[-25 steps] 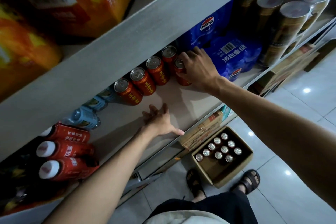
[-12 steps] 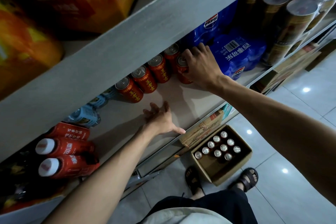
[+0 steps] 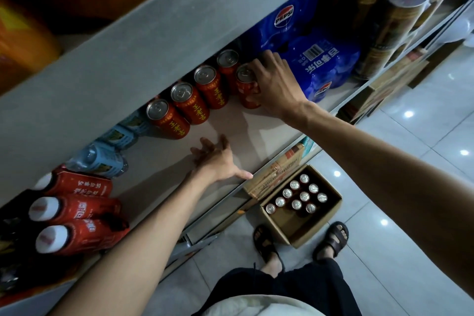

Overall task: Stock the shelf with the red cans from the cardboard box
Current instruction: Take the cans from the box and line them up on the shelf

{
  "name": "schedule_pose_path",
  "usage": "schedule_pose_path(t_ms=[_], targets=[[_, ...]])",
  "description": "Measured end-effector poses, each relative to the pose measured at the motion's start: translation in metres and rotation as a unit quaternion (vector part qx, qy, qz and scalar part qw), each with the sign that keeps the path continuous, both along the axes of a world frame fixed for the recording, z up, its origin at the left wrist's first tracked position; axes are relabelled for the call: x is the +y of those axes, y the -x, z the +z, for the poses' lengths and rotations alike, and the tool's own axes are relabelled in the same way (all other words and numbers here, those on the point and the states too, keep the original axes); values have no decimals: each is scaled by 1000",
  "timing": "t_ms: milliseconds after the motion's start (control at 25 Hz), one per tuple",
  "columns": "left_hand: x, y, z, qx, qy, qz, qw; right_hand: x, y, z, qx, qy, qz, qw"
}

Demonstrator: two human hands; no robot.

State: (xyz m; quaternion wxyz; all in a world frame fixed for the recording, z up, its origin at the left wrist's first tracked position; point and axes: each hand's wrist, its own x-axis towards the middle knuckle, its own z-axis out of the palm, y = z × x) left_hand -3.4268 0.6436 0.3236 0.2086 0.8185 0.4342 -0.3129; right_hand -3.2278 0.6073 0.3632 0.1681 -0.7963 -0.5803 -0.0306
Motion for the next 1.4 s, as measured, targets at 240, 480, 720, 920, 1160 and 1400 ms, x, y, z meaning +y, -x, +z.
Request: schedule_pose_path(t_ms=[240,480,720,920,1160,1400], targets=[[-8,6,5,-79,25,62,995,-101,14,-8,110,-119,-12,987],[-101,-19,16,-324,-128,14,937,-211,21,-55,216,-34,-64,974],[-187,-37,-61,-273,62,42,959,-301,21,-149,299,102,-134,939],[-208,-42,-248,-98,218,287,928,-335,34,-324,325,228,-136,908],[-193,-32,-501,-14,203,428,881,-323,63,-562,287,301,-146,898],[-192,-10,-674,-6,157,499,853,-284,66,-736,224,315,-162,908]])
